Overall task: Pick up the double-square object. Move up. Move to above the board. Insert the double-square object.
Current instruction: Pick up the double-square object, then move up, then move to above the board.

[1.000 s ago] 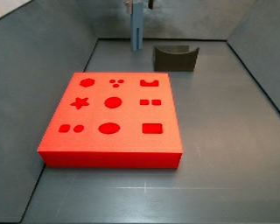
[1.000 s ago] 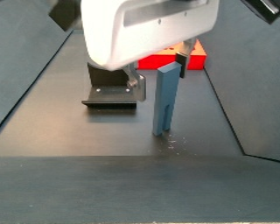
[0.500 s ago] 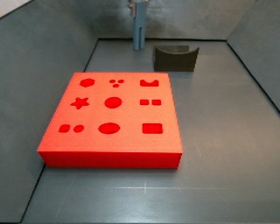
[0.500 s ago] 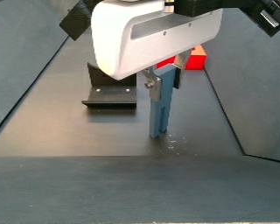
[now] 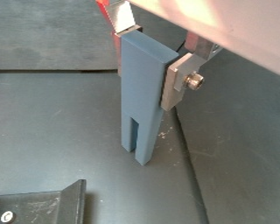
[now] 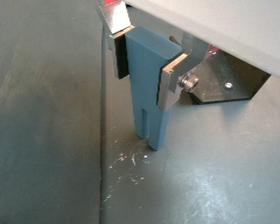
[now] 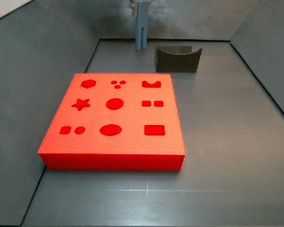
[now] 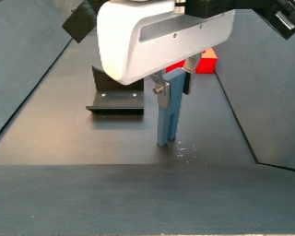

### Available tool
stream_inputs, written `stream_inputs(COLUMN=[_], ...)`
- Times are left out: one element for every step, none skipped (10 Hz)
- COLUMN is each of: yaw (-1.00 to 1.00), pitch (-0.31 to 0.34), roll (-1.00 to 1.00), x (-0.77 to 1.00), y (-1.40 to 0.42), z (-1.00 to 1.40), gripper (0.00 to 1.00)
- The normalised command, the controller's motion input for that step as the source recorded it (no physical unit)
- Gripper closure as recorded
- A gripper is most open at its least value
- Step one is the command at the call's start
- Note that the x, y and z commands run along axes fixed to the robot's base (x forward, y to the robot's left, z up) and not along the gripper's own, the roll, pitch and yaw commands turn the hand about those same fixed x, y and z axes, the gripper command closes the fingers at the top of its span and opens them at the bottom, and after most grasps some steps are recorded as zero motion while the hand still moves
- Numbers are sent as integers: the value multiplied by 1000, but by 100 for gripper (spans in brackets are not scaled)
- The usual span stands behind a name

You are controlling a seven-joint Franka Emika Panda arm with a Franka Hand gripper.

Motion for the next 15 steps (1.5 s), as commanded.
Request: stream_inputs(yaw=[0, 0, 0, 0, 0, 0, -1, 1, 4, 12, -97, -83, -41, -18, 1], pitch=[0, 0, 0, 0, 0, 0, -1, 25, 39, 79, 51, 65, 73, 78, 87], roll=[0, 0, 0, 0, 0, 0, -3, 23, 39, 64, -61, -51, -10, 18, 45], x=[0, 0, 0, 0, 0, 0, 43, 29, 23, 12, 92, 95, 68, 62, 59], y=[0, 0, 0, 0, 0, 0, -98, -72, -49, -21, -493, -508, -404, -355, -308], z=[0, 0, 0, 0, 0, 833, 797, 614, 505, 223, 1000, 1000, 1000, 1000, 1000], gripper=[100, 100, 100, 100, 100, 100, 100, 100, 100, 100, 100, 100, 100, 100, 100])
